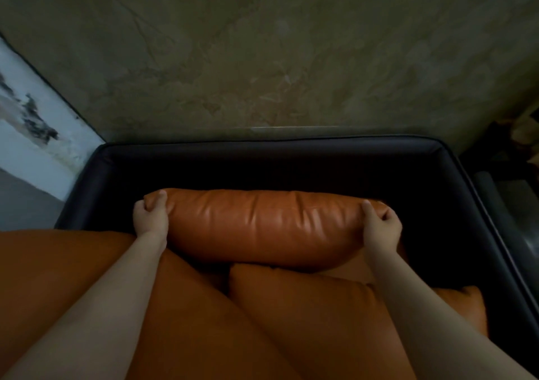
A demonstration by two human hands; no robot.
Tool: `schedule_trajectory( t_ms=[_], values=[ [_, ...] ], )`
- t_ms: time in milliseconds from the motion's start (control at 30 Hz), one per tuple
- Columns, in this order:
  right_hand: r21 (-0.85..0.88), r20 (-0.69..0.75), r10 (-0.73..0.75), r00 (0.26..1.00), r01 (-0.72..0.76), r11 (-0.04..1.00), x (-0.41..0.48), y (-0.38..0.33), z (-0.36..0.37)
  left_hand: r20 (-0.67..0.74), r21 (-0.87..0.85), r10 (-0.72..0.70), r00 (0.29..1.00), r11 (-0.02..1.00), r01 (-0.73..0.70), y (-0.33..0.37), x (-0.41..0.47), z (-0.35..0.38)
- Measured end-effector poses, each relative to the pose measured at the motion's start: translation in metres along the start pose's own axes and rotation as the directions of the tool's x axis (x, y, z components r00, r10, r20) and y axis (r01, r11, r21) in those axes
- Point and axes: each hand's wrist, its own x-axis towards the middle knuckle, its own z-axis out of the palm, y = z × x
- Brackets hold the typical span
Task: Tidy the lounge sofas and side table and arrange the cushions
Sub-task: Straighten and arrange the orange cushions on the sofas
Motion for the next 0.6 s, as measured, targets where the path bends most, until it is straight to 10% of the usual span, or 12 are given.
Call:
schedule_trajectory(
  t_ms=[600],
  values=[
    [-0.139,-0.113,-0.186,0.976,0.17,0.976,-0.033,-0.032,-0.049,0.046,-0.186,-0.077,0.996,0.979,0.084,0.027,-0.036,-0.022]
  ],
)
